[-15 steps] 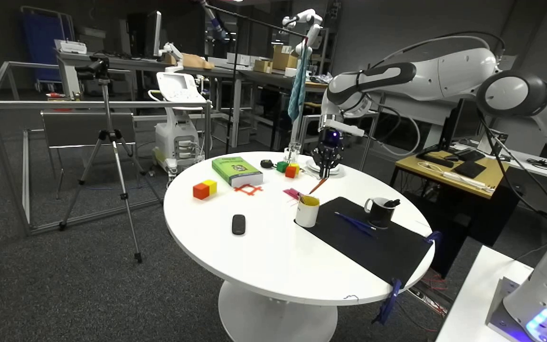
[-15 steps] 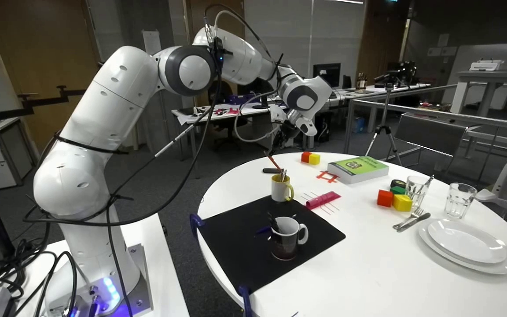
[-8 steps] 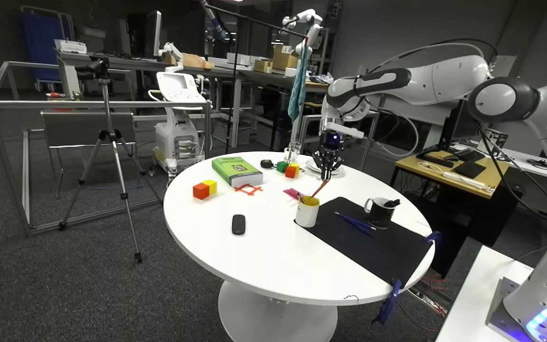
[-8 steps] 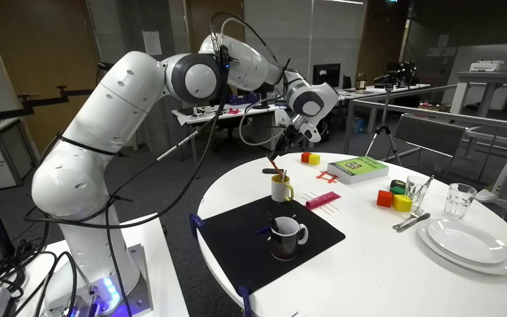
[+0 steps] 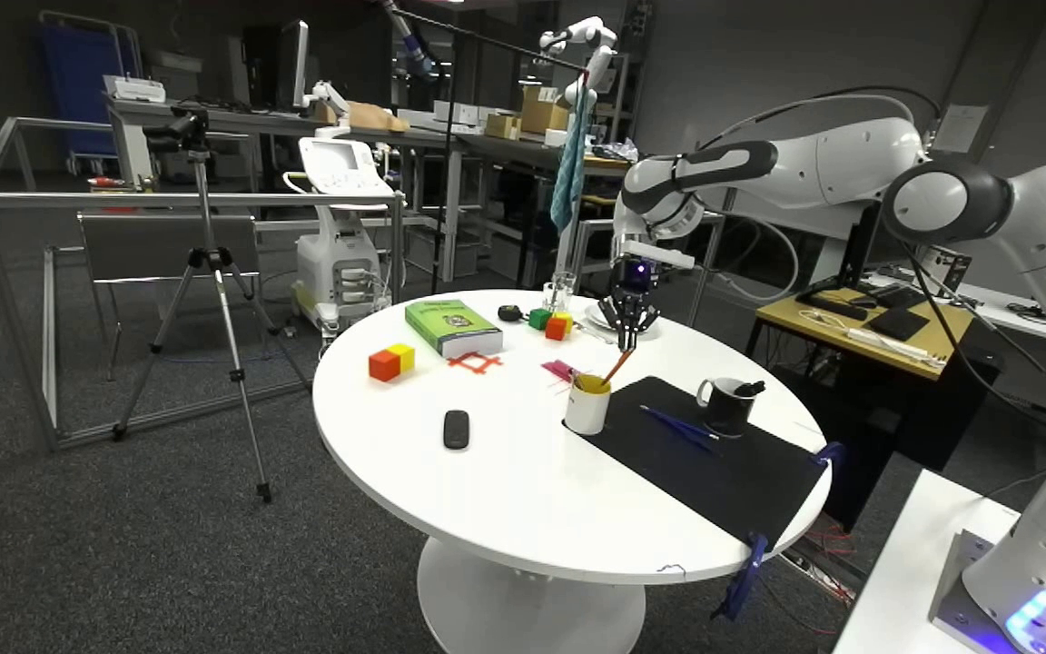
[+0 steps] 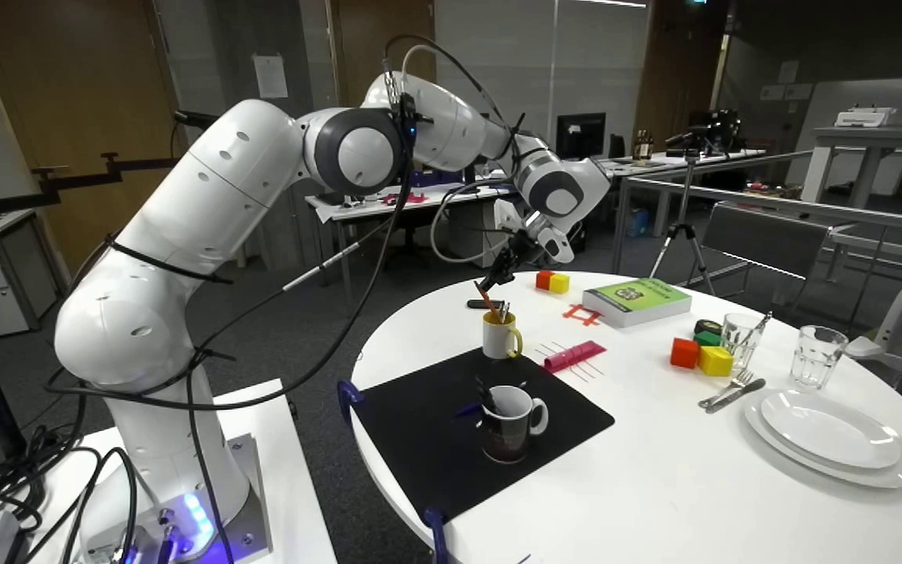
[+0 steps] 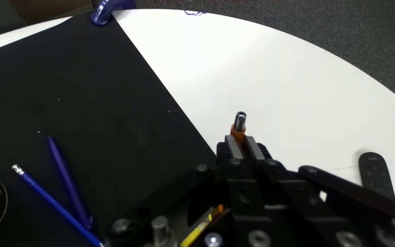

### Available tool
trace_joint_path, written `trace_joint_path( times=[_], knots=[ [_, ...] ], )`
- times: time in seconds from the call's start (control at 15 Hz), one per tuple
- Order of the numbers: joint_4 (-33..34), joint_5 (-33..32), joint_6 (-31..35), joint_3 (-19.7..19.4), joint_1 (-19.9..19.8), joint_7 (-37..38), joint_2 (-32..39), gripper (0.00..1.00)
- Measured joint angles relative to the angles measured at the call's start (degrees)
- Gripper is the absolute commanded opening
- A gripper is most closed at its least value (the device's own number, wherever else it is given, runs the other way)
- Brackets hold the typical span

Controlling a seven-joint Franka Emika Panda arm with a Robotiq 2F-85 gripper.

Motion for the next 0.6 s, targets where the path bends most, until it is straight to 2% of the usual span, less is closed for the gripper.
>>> trace_joint_path(
  times=[0.6],
  knots=[
    [1.50,0.00,0.01,-0.36,0.18,2.05,2.57,0.02]
  ],
)
